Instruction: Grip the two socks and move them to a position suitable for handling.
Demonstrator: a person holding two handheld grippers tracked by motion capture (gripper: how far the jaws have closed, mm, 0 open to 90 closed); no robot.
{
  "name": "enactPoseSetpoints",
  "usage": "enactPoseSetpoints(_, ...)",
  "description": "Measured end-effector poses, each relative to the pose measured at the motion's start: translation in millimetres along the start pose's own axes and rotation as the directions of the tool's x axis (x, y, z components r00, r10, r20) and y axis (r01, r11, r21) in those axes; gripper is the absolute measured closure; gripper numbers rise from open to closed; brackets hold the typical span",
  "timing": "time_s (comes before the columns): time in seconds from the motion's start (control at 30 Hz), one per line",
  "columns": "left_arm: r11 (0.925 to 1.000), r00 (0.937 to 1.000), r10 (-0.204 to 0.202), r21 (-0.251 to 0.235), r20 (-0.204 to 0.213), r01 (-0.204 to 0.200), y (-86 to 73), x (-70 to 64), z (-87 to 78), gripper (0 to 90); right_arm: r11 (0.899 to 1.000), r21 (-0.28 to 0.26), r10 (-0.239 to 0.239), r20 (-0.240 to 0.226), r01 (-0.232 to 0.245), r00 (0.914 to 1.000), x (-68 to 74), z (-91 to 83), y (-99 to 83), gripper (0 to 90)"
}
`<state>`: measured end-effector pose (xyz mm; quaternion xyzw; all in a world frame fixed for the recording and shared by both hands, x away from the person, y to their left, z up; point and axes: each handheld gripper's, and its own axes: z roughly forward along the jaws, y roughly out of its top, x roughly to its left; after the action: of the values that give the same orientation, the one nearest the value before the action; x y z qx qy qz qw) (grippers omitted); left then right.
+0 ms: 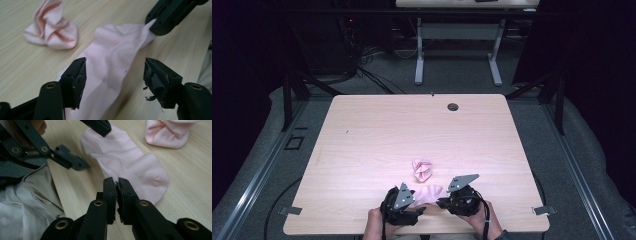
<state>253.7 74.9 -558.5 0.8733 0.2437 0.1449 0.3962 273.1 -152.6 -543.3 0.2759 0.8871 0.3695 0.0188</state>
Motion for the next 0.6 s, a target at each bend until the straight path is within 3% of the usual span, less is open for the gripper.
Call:
enactPoseSetpoints(0.1, 0.9994, 0.9993, 0.034, -0.005, 0.015, -0.034, 7.4, -3.5, 7.0, 50.9, 1.0, -0.01, 0.014, -0.007, -0.014, 0.9999, -2.2, -2.9, 2.3, 84.9)
enactPoseSetpoints(0.17, 0.999, 0.998, 0.04, -0.021, 0.05, -0.039, 9.6, -2.2, 10.9, 62.9, 1.0, -0.014, 0.018, -0.008, -0.019, 0.9998, -3.7, -4.9, 2.7, 84.8)
enactPoseSetpoints(0.2, 0.9992, 0.9971, 0.037, -0.018, 0.066, -0.036, 10.5, -0.7, 12.4, 72.3, 1.0, -0.015, 0.024, -0.009, -0.024, 0.9997, -4.5, -5.5, 2.7, 84.7)
enactPoseSetpoints(0.3, 0.9996, 0.9952, 0.014, -0.026, 0.097, -0.012, 12.9, 2.9, 14.0, 85.0, 0.999, -0.029, 0.028, -0.003, -0.028, 0.9996, -5.3, -6.7, 2.1, 83.5)
enactPoseSetpoints(0.47, 0.9975, 0.993, -0.035, -0.057, 0.113, 0.041, 21.0, 10.5, 9.5, 87.8, 0.997, -0.074, 0.02, 0.046, -0.017, 0.9988, -4.3, -10.3, -1.2, 68.3)
enactPoseSetpoints(0.53, 0.9963, 0.9916, -0.052, -0.061, 0.119, 0.06, 24.3, 12.2, 8.2, 87.8, 0.995, -0.102, 0.006, 0.068, 0.001, 0.9977, -1.2, -11.6, -3.8, 64.6)
enactPoseSetpoints(0.6, 0.996, 0.9901, -0.055, -0.062, 0.129, 0.064, 27.5, 13.9, 6.7, 87.9, 0.992, -0.117, -0.031, 0.124, 0.045, 0.9918, 3.8, -12.2, -5.4, 61.8)
